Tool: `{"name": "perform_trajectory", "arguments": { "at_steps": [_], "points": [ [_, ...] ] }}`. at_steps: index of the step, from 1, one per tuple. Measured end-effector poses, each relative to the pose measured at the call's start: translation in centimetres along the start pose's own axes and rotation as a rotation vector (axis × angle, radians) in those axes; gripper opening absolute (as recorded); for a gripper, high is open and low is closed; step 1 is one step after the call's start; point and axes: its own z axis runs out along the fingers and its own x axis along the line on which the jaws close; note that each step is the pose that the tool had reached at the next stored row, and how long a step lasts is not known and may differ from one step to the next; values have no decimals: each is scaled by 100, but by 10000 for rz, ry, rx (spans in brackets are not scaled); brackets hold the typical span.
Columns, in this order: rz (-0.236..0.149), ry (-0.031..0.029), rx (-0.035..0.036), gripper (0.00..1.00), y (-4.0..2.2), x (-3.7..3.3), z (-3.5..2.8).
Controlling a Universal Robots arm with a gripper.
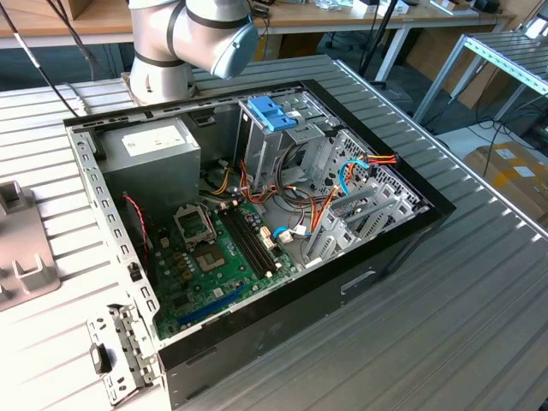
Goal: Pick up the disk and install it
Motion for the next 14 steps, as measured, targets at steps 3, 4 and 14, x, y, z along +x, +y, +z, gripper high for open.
{"name": "perform_trajectory", "arguments": {
  "at_steps": [3, 4, 14],
  "points": [
    [0, 0, 0, 11, 1, 22, 0],
    [0, 0, 0, 11, 1, 30, 1],
    [0, 0, 0, 11, 12, 111, 5]
  ]
}}
